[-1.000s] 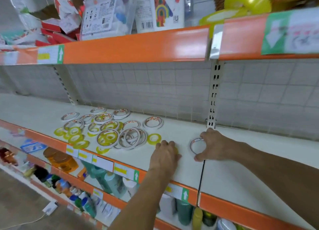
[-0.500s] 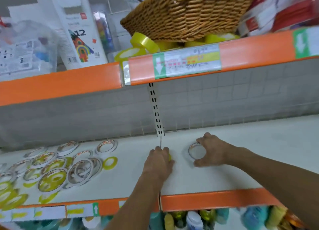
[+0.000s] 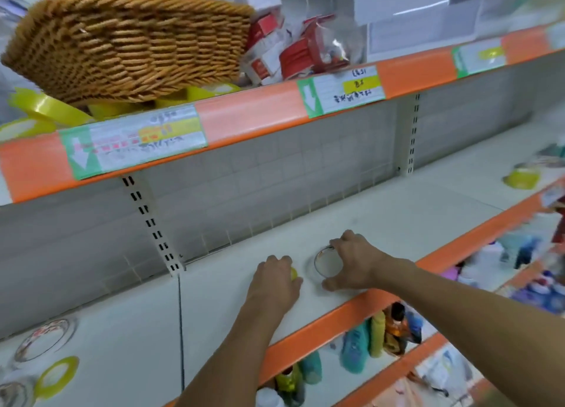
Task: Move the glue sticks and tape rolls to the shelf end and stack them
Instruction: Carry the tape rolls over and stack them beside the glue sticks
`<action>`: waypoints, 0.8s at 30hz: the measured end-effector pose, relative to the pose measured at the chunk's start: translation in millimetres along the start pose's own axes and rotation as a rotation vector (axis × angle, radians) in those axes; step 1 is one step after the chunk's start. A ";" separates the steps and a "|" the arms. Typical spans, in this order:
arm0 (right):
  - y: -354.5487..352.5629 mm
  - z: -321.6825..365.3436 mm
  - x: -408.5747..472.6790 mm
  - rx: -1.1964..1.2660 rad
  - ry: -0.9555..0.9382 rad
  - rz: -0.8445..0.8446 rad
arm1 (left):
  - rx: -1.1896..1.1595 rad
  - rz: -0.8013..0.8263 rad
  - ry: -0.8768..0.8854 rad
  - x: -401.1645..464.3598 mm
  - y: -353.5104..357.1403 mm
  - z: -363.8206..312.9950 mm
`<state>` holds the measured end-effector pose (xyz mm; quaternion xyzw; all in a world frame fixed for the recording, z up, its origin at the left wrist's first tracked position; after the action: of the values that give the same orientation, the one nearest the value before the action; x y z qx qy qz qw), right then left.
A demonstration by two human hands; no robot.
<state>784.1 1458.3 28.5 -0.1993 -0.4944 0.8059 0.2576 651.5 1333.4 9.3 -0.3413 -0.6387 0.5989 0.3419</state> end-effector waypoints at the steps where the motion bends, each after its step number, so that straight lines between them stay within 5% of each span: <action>1: -4.8 -7.5 -2.1 0.001 0.008 -0.014 | 0.005 -0.007 0.019 4.1 -1.0 -10.8; 24: -138.3 -252.9 -16.1 -0.030 0.158 -0.108 | -0.072 -0.063 0.192 122.2 0.7 -291.5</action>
<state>972.7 1676.3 44.9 -0.2392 -0.4948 0.7651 0.3356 832.8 1591.7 26.2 -0.3889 -0.6346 0.5290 0.4077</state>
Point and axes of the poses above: each hand's wrist, its own x-axis towards the middle knuckle, its own y-axis out of the palm, z = x × y, the point moved 1 cm from there along x, towards the middle knuckle, and after that the axes turned 9 degrees about x, right-handed, at the moved point
